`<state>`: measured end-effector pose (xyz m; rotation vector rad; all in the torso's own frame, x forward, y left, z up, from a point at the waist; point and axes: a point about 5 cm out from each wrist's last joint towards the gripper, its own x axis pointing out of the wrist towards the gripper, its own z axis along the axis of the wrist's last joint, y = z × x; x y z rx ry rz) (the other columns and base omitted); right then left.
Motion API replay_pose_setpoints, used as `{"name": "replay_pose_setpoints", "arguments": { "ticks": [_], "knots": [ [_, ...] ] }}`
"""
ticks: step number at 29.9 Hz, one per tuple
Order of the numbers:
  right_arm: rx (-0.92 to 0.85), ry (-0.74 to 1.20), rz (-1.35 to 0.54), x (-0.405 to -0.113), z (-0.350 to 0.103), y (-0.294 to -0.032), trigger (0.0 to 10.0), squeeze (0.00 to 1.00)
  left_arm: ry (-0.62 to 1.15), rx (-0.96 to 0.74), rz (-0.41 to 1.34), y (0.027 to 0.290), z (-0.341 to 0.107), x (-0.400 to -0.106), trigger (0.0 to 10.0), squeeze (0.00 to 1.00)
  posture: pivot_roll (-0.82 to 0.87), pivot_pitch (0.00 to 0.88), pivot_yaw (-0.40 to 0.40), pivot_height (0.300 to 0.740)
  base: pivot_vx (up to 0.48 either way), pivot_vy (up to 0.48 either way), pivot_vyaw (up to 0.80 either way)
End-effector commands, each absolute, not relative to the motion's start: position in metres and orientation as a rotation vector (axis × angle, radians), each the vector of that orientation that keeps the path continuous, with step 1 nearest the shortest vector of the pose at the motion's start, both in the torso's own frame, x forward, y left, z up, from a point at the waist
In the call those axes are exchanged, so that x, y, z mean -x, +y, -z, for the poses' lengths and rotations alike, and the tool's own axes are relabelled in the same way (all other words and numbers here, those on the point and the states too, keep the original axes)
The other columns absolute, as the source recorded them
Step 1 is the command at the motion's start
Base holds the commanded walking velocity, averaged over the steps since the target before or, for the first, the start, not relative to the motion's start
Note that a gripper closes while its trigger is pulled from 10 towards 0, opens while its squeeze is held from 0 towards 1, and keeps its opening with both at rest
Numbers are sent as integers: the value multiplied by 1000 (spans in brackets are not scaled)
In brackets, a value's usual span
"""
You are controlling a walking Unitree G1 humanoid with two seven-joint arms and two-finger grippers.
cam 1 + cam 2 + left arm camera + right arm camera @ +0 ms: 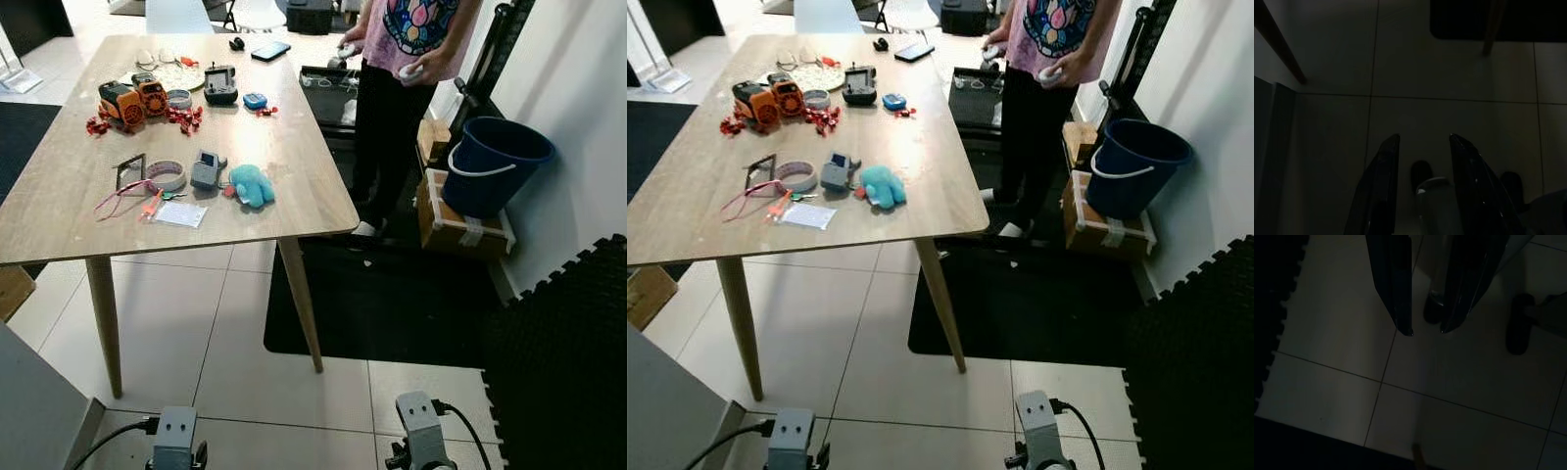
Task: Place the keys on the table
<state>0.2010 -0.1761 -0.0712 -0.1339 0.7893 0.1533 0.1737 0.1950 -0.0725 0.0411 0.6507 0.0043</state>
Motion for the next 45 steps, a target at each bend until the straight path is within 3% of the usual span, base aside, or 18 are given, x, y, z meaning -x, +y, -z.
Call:
{"name": "replay_pose_setpoints", "arguments": {
  "ticks": [1, 28, 45],
  "knots": [
    [128, 804, -146, -197, 73, -177, 10000, 0, 680, -38, -10, 197, 76, -167, 10000, 0, 67, 87, -31, 740, 0, 0, 0],
    [172, 794, -183, -197, 73, -177, 10000, 0, 687, -41, -3, 194, 77, -167, 10000, 0, 60, 68, -34, 740, 0, 0, 0],
    [191, 798, -193, -198, 73, -177, 10000, 0, 673, -38, -2, 192, 76, -168, 10000, 0, 60, 69, -38, 740, 0, 0, 691]
  ]
}}
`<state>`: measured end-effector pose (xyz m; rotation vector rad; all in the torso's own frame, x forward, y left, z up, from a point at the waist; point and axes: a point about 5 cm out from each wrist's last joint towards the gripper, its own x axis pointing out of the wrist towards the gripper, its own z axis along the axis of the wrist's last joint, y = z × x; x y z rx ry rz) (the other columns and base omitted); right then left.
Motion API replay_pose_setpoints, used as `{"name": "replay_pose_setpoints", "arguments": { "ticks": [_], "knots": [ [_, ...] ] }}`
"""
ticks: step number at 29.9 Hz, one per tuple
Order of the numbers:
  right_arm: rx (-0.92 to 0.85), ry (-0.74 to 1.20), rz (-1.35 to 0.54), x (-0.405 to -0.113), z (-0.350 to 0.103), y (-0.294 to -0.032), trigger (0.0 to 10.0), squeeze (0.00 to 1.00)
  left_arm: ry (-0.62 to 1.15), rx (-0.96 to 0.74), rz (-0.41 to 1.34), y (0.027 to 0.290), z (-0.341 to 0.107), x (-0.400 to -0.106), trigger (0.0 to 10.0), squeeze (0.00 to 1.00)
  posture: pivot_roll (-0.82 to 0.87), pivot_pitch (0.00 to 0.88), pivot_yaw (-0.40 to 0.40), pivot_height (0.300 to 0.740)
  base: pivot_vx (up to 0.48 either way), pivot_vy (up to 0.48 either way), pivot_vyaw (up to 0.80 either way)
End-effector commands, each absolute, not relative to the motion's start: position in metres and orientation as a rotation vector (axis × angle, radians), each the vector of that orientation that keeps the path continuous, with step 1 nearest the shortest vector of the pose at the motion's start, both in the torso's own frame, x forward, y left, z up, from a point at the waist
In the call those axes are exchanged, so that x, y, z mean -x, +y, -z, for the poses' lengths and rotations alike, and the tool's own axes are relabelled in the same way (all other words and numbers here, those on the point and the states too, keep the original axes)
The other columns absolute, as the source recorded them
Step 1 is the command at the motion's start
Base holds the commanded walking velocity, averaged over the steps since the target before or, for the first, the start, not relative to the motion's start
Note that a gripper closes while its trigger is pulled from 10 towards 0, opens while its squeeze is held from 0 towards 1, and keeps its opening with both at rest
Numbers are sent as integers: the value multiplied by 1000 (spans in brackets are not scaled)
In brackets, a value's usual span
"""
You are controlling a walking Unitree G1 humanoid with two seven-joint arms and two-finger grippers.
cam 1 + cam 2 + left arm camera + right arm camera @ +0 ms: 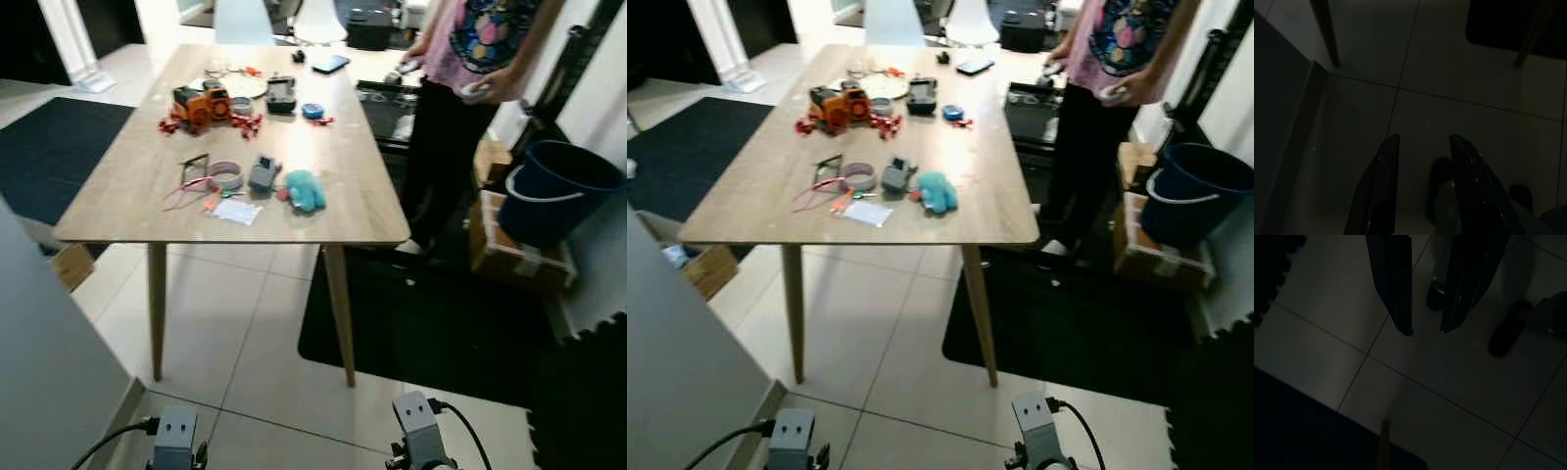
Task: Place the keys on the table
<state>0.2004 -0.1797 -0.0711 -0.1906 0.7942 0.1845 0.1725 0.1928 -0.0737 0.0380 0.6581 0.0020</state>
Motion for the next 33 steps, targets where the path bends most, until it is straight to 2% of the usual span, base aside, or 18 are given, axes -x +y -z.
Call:
{"name": "replay_pose_setpoints", "arguments": {
  "ticks": [1, 33],
  "knots": [
    [192, 799, -193, -198, 73, -177, 10000, 0, 672, -37, -2, 192, 76, -168, 10000, 0, 60, 69, -38, 740, 0, 0, 800],
    [193, 804, -197, -198, 73, -176, 10000, 0, 678, -30, -11, 193, 76, -168, 10000, 0, 67, 81, -42, 740, 0, 0, 800]
  ]
}}
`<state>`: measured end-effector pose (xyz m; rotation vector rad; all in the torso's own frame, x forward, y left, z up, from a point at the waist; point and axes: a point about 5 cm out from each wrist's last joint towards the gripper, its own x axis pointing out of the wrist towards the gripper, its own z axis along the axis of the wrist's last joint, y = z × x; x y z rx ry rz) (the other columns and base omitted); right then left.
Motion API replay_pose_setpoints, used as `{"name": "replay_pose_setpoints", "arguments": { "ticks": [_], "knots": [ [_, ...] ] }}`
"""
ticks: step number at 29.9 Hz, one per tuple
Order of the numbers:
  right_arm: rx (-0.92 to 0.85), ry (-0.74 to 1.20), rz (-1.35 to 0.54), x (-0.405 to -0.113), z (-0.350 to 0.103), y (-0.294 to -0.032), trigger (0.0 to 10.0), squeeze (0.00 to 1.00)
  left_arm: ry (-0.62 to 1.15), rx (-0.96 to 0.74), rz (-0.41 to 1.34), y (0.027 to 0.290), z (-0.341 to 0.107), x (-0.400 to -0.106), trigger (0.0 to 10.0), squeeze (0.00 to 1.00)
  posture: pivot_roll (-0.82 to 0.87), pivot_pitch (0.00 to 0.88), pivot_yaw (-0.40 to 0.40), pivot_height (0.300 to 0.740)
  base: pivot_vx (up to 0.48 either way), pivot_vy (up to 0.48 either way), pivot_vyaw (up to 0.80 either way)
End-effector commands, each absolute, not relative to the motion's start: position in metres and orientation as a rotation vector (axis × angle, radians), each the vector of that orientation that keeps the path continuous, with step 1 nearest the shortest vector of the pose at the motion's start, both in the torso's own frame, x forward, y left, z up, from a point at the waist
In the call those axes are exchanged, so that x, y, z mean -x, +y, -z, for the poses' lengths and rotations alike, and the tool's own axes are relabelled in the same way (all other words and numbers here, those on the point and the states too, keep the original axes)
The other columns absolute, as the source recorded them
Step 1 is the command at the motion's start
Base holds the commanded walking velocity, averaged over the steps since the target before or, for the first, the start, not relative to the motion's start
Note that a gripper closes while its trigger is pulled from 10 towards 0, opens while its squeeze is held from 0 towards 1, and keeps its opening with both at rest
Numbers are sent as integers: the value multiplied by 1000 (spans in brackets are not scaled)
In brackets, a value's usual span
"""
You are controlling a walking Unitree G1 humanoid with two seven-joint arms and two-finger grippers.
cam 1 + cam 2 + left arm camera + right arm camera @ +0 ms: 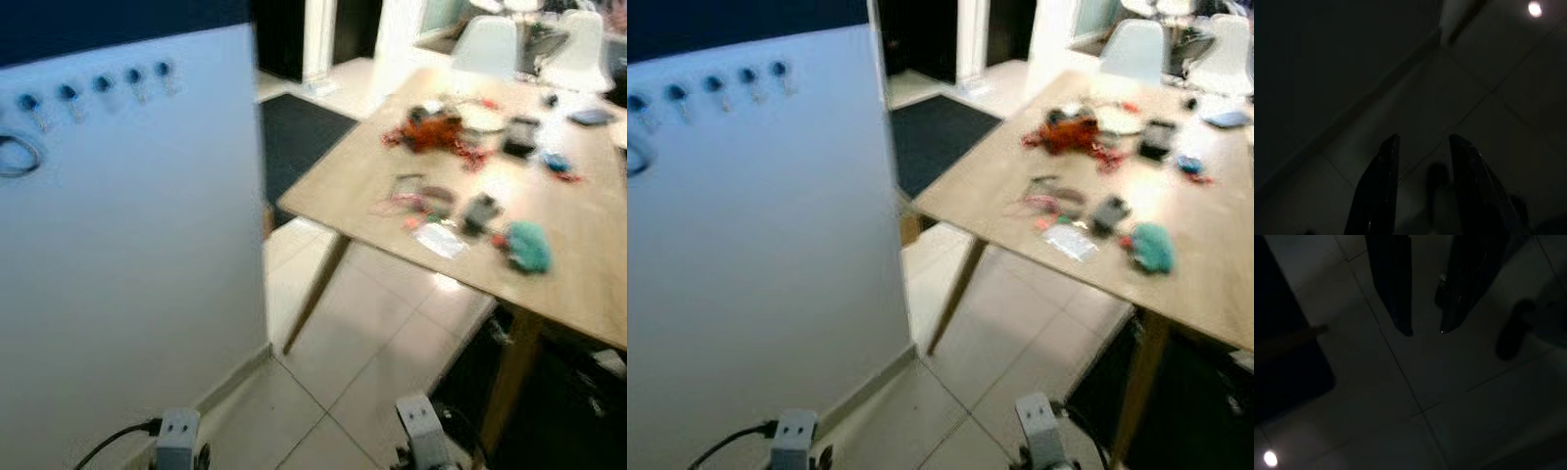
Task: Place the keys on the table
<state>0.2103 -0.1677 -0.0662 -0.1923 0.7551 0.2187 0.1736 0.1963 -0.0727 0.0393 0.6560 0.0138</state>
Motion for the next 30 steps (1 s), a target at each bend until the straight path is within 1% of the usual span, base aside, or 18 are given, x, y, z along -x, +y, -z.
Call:
{"name": "replay_pose_setpoints", "arguments": {
  "ticks": [1, 30],
  "knots": [
    [193, 804, -197, -198, 73, -176, 10000, 0, 678, -29, -11, 193, 76, -168, 10000, 0, 67, 81, -42, 740, 0, 0, 800],
    [192, 801, -196, -200, 72, -176, 10000, 0, 693, -40, -14, 192, 78, -167, 10000, 0, 61, 78, -41, 740, 0, 0, 800]
  ]
}}
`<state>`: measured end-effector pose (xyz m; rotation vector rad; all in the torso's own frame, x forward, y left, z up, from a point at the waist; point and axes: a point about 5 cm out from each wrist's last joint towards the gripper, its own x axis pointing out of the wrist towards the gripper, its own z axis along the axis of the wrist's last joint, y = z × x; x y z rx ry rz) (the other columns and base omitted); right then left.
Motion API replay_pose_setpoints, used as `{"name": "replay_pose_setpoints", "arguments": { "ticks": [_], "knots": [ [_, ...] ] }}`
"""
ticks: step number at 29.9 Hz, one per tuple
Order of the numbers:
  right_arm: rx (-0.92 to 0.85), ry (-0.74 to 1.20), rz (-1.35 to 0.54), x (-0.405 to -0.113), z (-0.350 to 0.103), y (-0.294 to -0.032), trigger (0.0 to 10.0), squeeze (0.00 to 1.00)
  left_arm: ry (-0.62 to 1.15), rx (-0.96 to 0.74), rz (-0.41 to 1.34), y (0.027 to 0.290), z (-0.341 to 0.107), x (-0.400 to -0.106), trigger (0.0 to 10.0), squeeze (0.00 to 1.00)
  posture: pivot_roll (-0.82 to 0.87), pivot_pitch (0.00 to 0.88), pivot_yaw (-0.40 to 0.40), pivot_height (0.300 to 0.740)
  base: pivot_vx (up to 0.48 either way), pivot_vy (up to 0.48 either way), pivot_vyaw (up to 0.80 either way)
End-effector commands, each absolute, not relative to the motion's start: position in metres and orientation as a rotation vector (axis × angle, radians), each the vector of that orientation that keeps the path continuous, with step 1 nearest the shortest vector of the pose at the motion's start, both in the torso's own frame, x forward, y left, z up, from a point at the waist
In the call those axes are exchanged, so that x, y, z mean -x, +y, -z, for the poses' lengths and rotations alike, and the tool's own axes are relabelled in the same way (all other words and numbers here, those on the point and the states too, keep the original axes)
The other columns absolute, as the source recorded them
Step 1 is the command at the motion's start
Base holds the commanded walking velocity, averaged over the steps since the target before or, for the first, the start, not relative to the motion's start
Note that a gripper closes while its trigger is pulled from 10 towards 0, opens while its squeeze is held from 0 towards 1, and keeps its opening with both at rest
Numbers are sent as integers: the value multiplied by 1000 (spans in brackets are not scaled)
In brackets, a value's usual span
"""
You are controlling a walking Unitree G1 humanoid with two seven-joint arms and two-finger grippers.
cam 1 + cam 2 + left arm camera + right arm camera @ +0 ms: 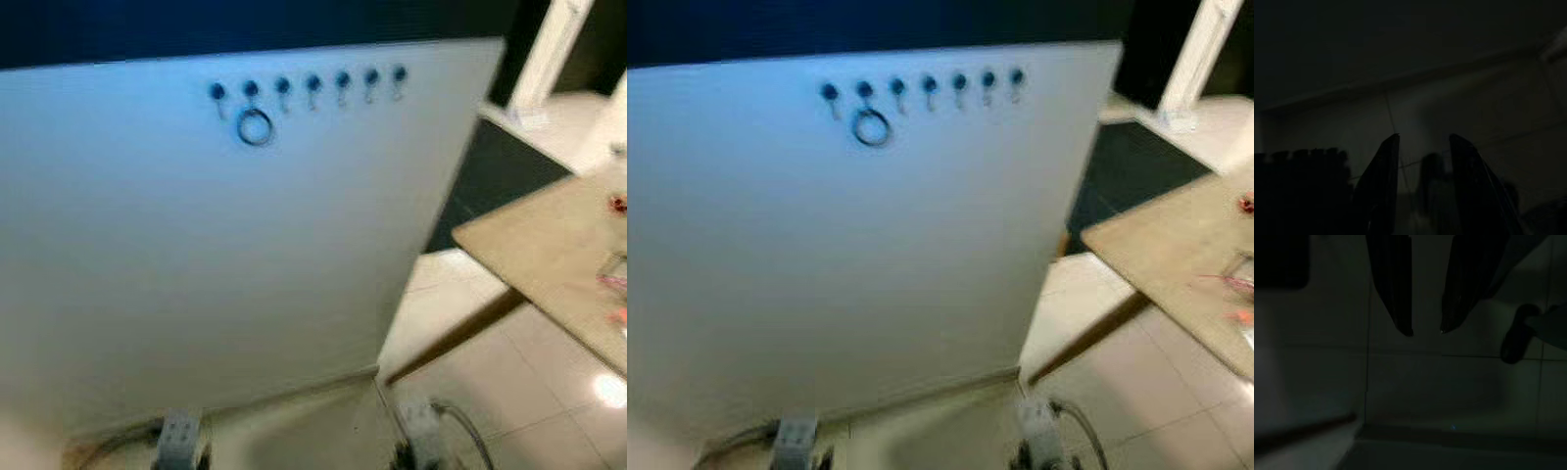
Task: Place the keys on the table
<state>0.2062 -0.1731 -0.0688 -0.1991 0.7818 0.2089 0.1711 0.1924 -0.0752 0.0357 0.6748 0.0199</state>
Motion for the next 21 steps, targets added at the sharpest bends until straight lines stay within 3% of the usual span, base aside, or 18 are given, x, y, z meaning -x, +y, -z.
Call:
{"name": "replay_pose_setpoints", "arguments": {
  "ticks": [1, 21],
  "knots": [
    [192, 801, -196, -200, 72, -176, 10000, 0, 693, -40, -14, 192, 78, -167, 10000, 0, 61, 78, -41, 740, 0, 0, 800],
    [191, 796, -194, -201, 71, -176, 10000, 0, 731, -41, -16, 190, 80, -167, 10000, 0, 58, 76, -41, 740, 0, 0, 800]
  ]
}}
